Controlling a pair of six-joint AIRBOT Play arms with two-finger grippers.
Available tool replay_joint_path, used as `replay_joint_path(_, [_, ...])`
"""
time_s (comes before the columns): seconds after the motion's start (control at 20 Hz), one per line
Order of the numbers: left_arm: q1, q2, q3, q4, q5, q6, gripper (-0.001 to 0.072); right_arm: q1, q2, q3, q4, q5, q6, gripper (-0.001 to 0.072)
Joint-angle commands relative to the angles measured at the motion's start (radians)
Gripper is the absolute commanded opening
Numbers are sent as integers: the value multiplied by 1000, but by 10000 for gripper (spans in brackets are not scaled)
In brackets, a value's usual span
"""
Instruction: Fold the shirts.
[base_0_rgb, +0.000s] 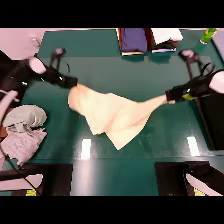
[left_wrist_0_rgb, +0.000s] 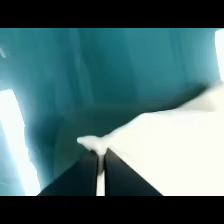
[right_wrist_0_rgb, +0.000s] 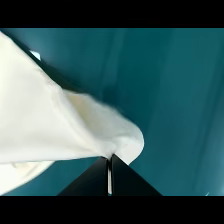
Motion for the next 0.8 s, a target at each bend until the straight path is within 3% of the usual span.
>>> replay_joint_path(0.0, [5, 192, 186, 97, 2, 3, 34, 0, 1, 240, -44, -5, -26, 21])
replay_joint_path(0.4, [4, 555, 548, 124, 5, 3, 33, 0, 2, 858, -80, 35, -89, 22])
replay_joint_path(0.75, [4, 581, 655, 123, 35, 3, 33, 0, 122, 773, -201, -57, -57, 21])
